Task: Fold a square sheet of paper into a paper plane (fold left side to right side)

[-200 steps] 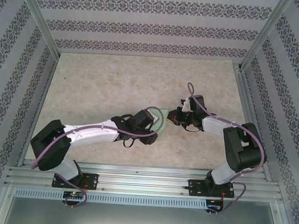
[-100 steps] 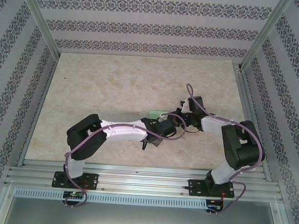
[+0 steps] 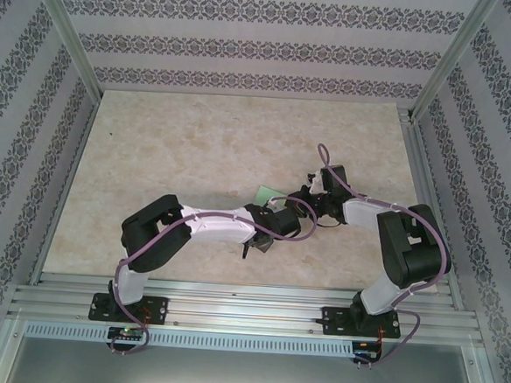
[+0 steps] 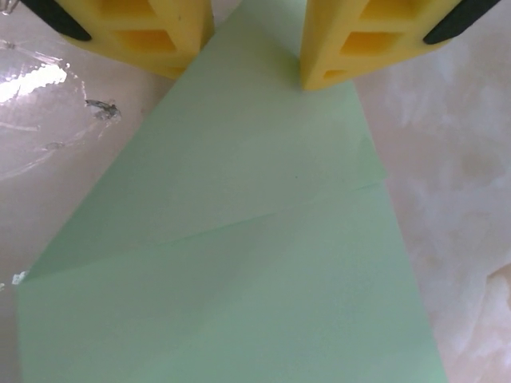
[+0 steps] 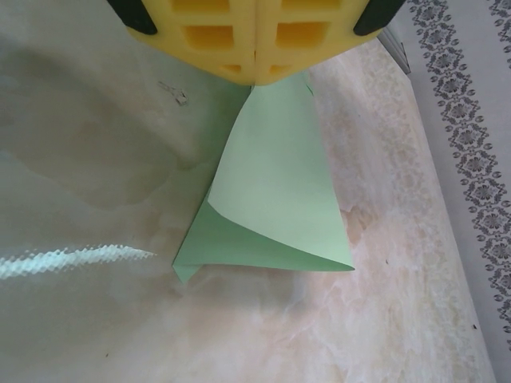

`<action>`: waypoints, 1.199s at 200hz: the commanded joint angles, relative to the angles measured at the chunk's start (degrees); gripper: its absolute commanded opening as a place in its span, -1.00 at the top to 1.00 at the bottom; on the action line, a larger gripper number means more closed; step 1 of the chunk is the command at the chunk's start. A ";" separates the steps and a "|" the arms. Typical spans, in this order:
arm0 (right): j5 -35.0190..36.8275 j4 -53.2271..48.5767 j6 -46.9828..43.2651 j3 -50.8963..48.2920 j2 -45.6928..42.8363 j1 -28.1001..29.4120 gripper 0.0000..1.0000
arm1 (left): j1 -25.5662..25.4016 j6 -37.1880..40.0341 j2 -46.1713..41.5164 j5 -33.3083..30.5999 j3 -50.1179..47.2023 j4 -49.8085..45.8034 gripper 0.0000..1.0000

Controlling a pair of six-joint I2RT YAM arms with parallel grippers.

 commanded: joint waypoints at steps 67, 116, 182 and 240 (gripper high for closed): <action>0.15 -3.81 -4.75 2.82 -0.53 0.13 0.95 | 0.62 3.46 -1.67 5.71 1.54 1.69 0.72; 2.65 -10.97 -10.21 2.21 -8.75 -3.46 0.21 | 4.44 6.26 -5.28 16.12 0.92 2.80 0.86; 1.23 -4.98 -9.62 -6.64 -15.99 -5.20 -0.18 | 11.57 8.37 -6.78 35.35 0.12 6.66 0.88; 1.53 6.01 -5.71 -10.62 -13.84 -1.34 -0.31 | 15.08 6.90 -4.54 45.47 -1.84 12.75 0.88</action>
